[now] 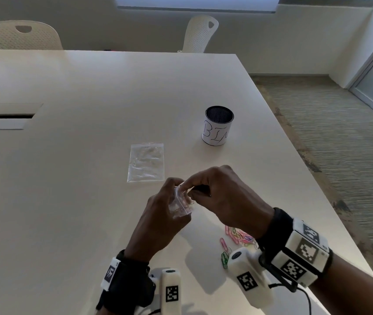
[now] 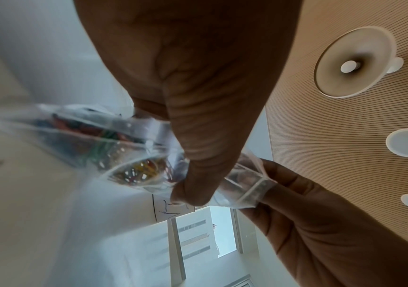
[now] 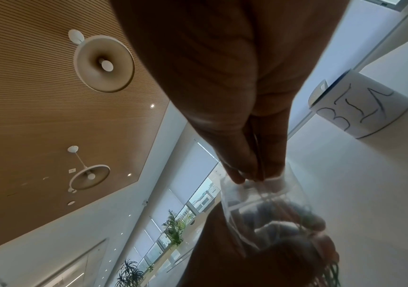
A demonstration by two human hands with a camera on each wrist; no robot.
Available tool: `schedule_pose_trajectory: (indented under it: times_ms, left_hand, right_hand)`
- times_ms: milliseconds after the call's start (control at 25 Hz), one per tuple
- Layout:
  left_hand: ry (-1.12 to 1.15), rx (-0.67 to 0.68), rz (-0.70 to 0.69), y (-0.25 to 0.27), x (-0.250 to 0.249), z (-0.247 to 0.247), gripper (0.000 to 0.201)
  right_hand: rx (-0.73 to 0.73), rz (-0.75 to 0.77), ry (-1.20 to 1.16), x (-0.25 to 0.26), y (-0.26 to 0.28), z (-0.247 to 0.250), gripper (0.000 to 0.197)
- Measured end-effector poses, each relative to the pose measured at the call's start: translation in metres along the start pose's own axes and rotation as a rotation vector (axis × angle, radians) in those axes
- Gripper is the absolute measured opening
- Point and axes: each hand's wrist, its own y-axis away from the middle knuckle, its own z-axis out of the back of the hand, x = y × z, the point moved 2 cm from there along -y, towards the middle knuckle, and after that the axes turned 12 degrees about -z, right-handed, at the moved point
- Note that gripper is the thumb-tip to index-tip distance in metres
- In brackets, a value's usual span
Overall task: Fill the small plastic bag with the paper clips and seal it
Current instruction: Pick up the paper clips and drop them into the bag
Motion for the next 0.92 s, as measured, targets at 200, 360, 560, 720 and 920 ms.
schedule_pose_trajectory:
  times_ms: [200,360,560,720,920]
  left_hand:
    - [0.004,0.004,-0.026,0.001,0.001,0.0,0.054]
    - [0.002,0.006,-0.046,0.001,0.002,0.0,0.058]
    - [-0.018,0.006,-0.041,0.002,0.004,-0.001,0.06]
    - [-0.023,0.01,-0.036,0.001,0.004,-0.001,0.06]
    - [-0.025,0.013,-0.046,0.001,0.005,-0.002,0.06]
  right_hand:
    - [-0.087,0.029,0.047,0.0,0.004,0.018,0.016]
    - [-0.189,-0.138,0.018,-0.038,0.017,0.056,0.02]
    - [-0.153,-0.388,0.235,-0.11,0.052,0.079,0.022]
    - [-0.059,-0.569,0.423,-0.156,0.079,0.08,0.032]
    - [-0.045,-0.688,0.54,-0.171,0.093,0.066,0.032]
